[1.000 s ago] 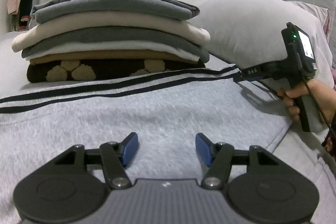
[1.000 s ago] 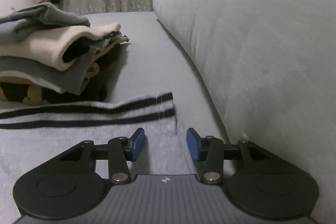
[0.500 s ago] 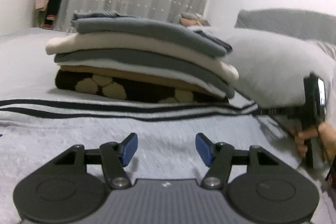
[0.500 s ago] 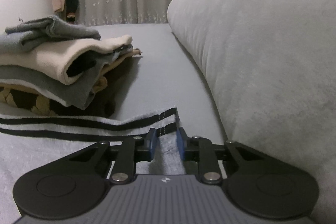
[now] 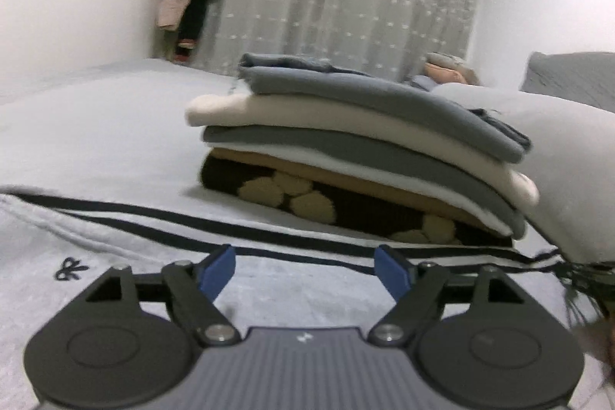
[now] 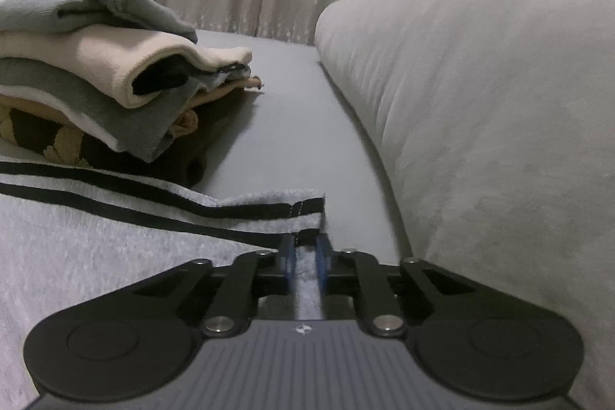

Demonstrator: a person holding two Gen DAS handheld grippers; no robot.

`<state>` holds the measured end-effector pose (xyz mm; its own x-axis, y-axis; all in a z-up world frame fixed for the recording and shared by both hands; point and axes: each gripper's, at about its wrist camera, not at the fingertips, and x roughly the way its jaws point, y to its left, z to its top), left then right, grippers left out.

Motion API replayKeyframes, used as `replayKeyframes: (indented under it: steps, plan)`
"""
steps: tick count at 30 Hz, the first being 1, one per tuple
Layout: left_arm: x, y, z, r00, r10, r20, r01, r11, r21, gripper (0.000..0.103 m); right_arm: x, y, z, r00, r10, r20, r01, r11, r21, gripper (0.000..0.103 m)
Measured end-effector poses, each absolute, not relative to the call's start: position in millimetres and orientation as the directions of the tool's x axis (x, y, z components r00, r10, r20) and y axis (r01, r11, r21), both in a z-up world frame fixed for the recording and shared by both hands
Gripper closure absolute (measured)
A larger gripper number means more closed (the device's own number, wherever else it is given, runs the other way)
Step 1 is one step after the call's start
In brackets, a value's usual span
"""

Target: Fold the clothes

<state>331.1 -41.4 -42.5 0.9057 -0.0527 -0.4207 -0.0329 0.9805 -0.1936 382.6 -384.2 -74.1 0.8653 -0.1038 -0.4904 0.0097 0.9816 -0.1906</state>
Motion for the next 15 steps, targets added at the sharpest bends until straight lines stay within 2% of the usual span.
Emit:
replayKeyframes:
  steps: [4, 10, 15]
  plan:
    - [336.2, -39.1, -46.1, 0.883, -0.035, -0.469, -0.058, 0.982, -0.182, 0.019, 383.0, -377.2, -71.2, 0.869, -0.135, -0.476, 0.019, 0.971, -0.239, 0.098]
    - [335.8, -36.9, -46.9, 0.874, -0.029, -0.486, -0.072, 0.98, -0.187, 0.017, 388.7, -371.9, -57.9, 0.885, -0.2, -0.42, 0.066, 0.948, -0.312, 0.1]
    - [340.5, -42.3, -55.4, 0.852, -0.061, -0.52, -0.031, 0.986, -0.166, 0.015, 419.1, -365.3, -67.5, 0.85, -0.27, -0.453, 0.073, 0.911, -0.406, 0.102]
